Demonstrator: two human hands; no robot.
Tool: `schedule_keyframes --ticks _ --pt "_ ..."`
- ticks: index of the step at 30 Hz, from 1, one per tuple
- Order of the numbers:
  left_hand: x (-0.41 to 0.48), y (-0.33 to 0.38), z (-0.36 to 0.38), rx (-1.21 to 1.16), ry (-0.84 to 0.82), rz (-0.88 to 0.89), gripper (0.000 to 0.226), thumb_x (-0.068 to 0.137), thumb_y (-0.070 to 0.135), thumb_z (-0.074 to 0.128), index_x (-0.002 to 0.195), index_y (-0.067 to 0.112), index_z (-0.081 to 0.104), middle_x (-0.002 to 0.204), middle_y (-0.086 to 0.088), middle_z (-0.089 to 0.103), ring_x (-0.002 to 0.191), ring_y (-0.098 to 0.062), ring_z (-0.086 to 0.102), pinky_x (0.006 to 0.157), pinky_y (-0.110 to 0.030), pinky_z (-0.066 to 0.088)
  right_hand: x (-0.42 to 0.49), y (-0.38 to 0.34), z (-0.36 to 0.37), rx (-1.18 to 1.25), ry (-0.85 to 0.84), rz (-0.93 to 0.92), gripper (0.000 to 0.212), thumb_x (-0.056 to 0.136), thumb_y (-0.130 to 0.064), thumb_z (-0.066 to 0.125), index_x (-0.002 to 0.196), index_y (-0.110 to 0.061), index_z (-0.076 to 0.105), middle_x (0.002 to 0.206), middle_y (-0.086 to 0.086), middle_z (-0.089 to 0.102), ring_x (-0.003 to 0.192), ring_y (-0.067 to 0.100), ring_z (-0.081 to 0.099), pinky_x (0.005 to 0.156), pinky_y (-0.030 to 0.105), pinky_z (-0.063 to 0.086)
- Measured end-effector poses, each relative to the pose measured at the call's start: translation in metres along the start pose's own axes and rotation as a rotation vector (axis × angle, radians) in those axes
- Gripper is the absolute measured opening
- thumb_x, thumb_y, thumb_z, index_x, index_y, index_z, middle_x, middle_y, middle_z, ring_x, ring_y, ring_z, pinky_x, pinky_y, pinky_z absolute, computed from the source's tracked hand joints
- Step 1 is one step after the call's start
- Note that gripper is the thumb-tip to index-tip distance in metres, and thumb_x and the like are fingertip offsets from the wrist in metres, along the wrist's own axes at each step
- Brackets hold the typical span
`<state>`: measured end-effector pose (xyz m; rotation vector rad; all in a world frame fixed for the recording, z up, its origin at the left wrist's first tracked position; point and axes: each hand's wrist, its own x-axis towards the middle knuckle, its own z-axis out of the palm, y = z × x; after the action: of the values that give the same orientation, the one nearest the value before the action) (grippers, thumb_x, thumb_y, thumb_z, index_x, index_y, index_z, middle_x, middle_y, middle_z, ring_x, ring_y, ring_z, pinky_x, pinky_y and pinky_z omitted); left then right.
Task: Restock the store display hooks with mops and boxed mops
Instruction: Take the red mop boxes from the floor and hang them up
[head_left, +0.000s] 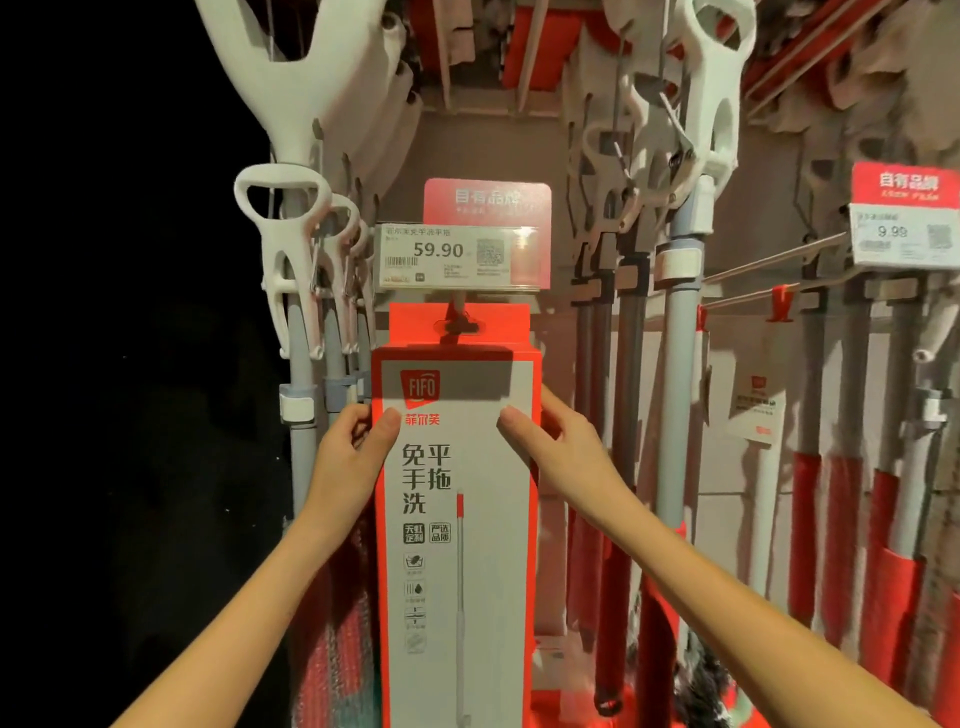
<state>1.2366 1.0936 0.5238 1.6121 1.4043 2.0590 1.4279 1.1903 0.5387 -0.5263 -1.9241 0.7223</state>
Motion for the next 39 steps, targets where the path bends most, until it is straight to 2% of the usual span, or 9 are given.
schedule_keyframes --ticks 5,9,12,16,20,25,28,32,39 --pt "-0.001 0.000 0.002 -0.028 0.009 -0.022 0.029 0.086 0.042 0.057 0.101 0.017 0.057 0.094 0.001 0.067 0.077 0.003 0.066 0.063 -0.009 0.049 -0.002 -0.002 -0.001 -0.055 -0.003 -0.004 0.060 0.076 -0.070 0.049 0.132 -0.051 0.044 0.107 0.013 0.069 0.100 0.028 0.064 0.089 0.041 0.052" --pt "-0.010 -0.001 0.004 -0.041 0.037 -0.061 0.036 0.085 0.034 0.053 0.113 0.011 0.054 0.100 0.004 0.066 0.082 0.008 0.065 0.065 -0.007 0.048 -0.011 -0.003 0.005 -0.048 0.011 -0.004 0.048 0.083 -0.059 0.052 0.131 -0.048 0.048 0.105 -0.015 0.070 0.085 0.012 0.065 0.075 0.026 0.051" --pt "-0.030 -0.011 -0.003 -0.058 0.000 -0.137 0.037 0.083 0.028 0.057 0.117 0.015 0.051 0.110 0.002 0.066 0.097 -0.001 0.065 0.070 -0.009 0.050 -0.035 0.011 0.015 -0.068 0.026 0.022 0.045 0.089 -0.044 0.057 0.132 -0.046 0.046 0.123 -0.025 0.056 0.107 -0.008 0.053 0.084 0.013 0.043" --pt "-0.069 -0.025 -0.033 0.042 -0.067 -0.187 0.027 0.089 0.019 0.060 0.115 0.017 0.053 0.114 0.001 0.064 0.108 -0.012 0.062 0.085 -0.016 0.050 -0.090 0.031 0.037 -0.032 0.030 0.168 0.061 0.078 -0.057 0.060 0.135 -0.047 0.042 0.131 -0.017 0.051 0.119 0.002 0.052 0.102 0.035 0.045" --pt "-0.112 -0.004 -0.087 0.073 -0.049 -0.190 0.044 0.074 0.050 0.066 0.106 0.021 0.059 0.107 -0.002 0.067 0.102 -0.016 0.065 0.093 -0.035 0.051 -0.133 0.009 0.063 -0.057 0.117 0.248 0.057 0.083 -0.042 0.067 0.131 -0.050 0.036 0.133 -0.015 0.045 0.126 0.010 0.046 0.109 0.041 0.038" --pt "-0.176 0.049 -0.165 0.052 0.067 -0.156 0.022 0.083 0.030 0.064 0.101 0.020 0.058 0.101 -0.005 0.067 0.099 -0.021 0.066 0.086 -0.030 0.054 -0.177 -0.067 0.113 0.039 0.200 0.270 0.060 0.087 -0.024 0.066 0.141 -0.015 0.041 0.142 0.002 0.044 0.130 0.016 0.043 0.109 0.038 0.036" --pt "-0.227 0.082 -0.224 0.062 0.127 -0.143 0.015 0.094 0.011 0.052 0.107 0.015 0.057 0.103 -0.004 0.068 0.099 -0.019 0.066 0.086 -0.029 0.053 -0.212 -0.139 0.161 0.184 0.112 0.223 0.045 0.089 -0.017 0.065 0.132 -0.017 0.050 0.128 -0.003 0.055 0.116 0.010 0.052 0.101 0.026 0.040" --pt "-0.309 0.123 -0.327 0.138 0.239 -0.183 0.015 0.096 0.015 0.052 0.109 0.020 0.058 0.106 -0.003 0.069 0.101 -0.017 0.066 0.088 -0.033 0.051 -0.269 -0.226 0.245 0.342 -0.086 0.179 0.035 0.088 -0.015 0.065 0.122 -0.019 0.057 0.111 -0.006 0.062 0.100 0.001 0.058 0.089 0.007 0.043" --pt "-0.450 0.196 -0.524 0.288 0.597 -0.288 0.023 0.095 0.017 0.050 0.116 0.012 0.058 0.107 -0.007 0.069 0.096 -0.017 0.067 0.083 -0.023 0.056 -0.343 -0.334 0.417 0.461 -0.466 0.207 0.042 0.091 -0.029 0.061 0.132 -0.023 0.052 0.123 -0.004 0.060 0.110 0.003 0.056 0.095 0.019 0.044"
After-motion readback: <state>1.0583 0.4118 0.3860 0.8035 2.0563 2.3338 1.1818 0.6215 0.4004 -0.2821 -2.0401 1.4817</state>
